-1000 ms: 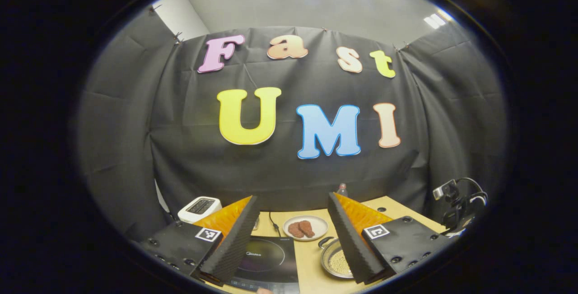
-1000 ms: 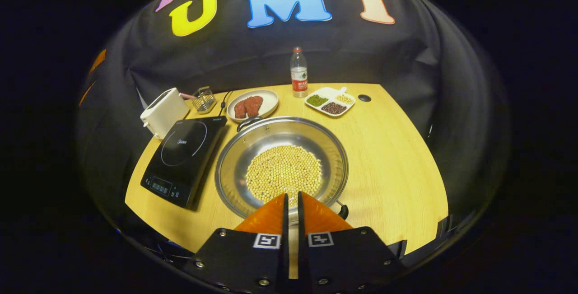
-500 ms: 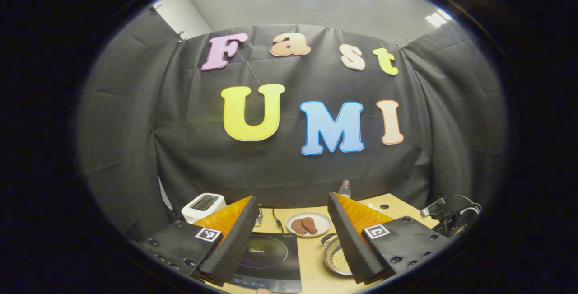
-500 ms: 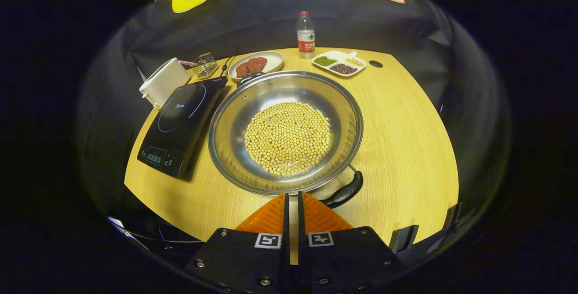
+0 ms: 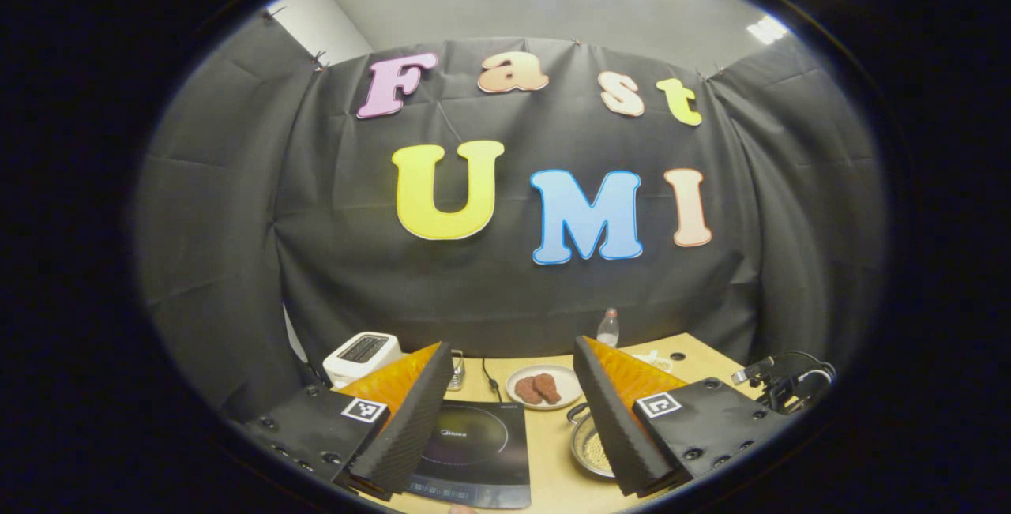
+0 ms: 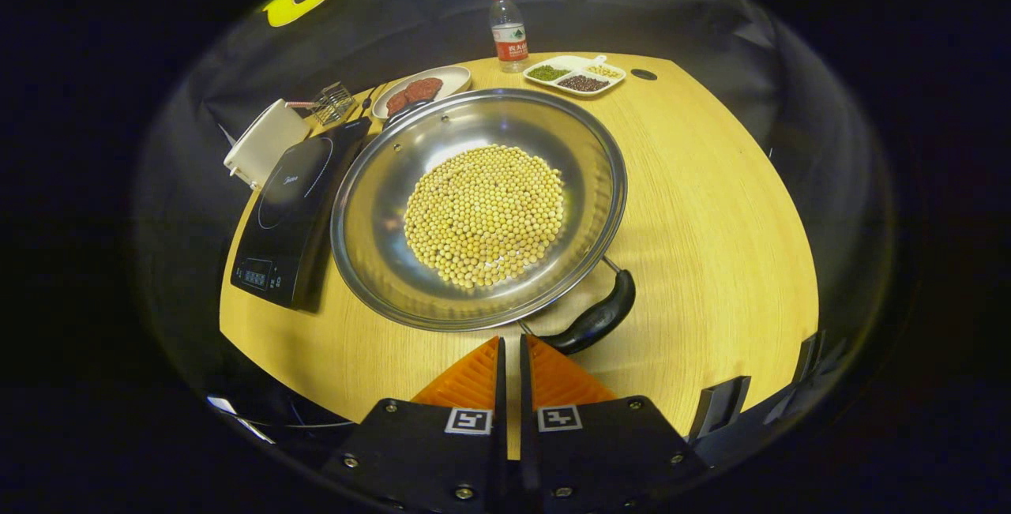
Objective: First push the handle of the pot to place it horizontally, then grasp the pot with both hands and set it on the induction cooktop.
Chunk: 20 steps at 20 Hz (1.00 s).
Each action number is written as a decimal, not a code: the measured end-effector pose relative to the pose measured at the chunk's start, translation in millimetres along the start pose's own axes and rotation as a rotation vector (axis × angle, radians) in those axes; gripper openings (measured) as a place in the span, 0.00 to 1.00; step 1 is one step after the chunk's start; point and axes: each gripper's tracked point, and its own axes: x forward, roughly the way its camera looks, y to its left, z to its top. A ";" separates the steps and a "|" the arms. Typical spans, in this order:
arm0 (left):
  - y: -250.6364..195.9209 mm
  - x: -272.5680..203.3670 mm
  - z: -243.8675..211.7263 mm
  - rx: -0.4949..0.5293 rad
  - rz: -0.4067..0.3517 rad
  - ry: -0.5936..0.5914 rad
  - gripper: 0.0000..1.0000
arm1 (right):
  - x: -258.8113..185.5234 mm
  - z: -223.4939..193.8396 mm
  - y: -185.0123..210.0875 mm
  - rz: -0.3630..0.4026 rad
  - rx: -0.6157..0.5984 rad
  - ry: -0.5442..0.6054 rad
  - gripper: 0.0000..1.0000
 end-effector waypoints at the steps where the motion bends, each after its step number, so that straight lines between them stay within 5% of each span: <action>1: -1.8 0.4 -0.4 0.003 0.000 0.000 1.00 | 0.7 -0.7 -0.4 0.002 -0.002 -0.001 0.07; 12: -11.4 3.6 -2.4 0.015 -0.007 0.006 0.94 | 4.5 16.8 -38.7 -0.072 0.035 -0.032 0.07; 14: -14.2 5.6 -1.6 0.016 -0.010 0.008 1.00 | 5.6 20.8 -47.4 -0.091 0.029 -0.041 0.07; 16: -17.1 7.2 -2.4 0.020 -0.014 0.010 0.94 | 7.1 26.3 -56.6 -0.112 0.026 -0.049 0.07; 20: -23.5 9.6 -4.1 0.031 -0.022 0.017 0.99 | 11.4 37.9 -74.9 -0.145 0.022 -0.062 0.07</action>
